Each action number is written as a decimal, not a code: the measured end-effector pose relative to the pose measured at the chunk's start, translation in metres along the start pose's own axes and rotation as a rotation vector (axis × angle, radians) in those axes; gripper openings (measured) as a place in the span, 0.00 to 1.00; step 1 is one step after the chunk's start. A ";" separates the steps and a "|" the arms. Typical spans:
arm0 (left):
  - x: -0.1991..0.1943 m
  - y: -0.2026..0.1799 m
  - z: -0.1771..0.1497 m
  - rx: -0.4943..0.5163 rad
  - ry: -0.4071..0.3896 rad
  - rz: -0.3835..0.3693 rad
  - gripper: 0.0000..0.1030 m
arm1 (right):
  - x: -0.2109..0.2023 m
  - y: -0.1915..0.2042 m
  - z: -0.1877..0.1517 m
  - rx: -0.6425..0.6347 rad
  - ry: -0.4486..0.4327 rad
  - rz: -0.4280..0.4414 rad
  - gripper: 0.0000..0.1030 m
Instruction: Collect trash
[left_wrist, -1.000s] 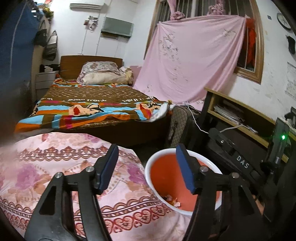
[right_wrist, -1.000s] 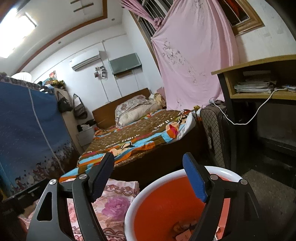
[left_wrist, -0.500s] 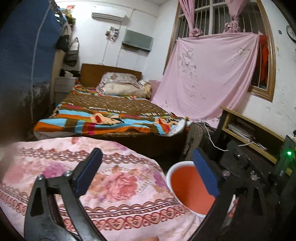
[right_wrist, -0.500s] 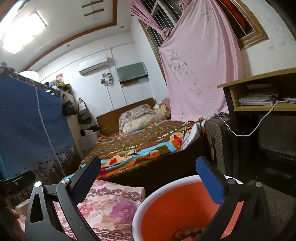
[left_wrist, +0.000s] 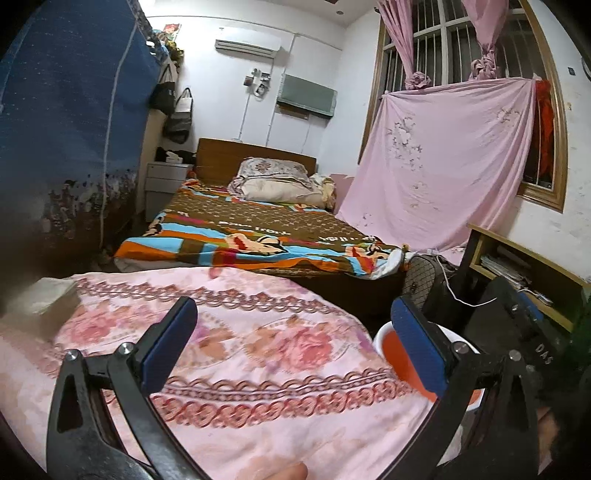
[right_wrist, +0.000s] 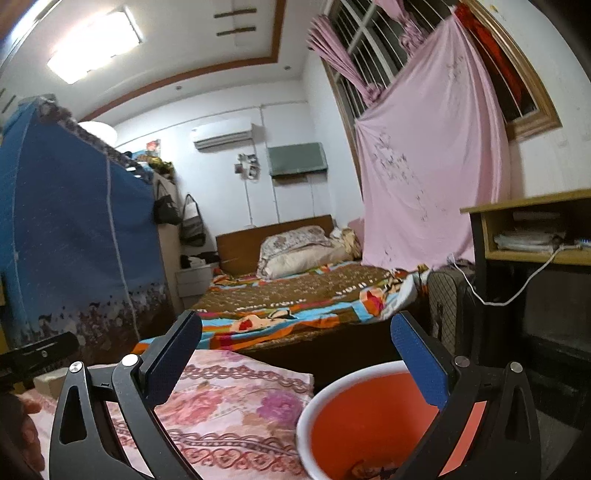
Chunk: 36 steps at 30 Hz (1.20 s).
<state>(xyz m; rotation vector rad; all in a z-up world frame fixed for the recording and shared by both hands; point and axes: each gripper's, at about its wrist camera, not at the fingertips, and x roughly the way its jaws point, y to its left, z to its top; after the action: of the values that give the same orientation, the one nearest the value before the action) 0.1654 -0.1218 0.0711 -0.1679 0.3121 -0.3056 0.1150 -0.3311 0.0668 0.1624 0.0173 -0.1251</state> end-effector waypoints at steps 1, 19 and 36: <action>-0.004 0.004 -0.002 -0.005 -0.003 0.006 0.89 | -0.004 0.004 0.001 -0.008 -0.009 0.005 1.00; -0.055 0.043 -0.025 -0.009 -0.022 0.087 0.89 | -0.055 0.048 -0.008 -0.064 -0.045 0.056 1.00; -0.086 0.059 -0.045 0.001 -0.035 0.129 0.89 | -0.083 0.072 -0.029 -0.119 -0.024 0.066 1.00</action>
<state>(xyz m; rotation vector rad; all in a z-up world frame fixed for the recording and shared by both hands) 0.0887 -0.0437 0.0399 -0.1509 0.2864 -0.1747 0.0411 -0.2461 0.0516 0.0428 -0.0050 -0.0597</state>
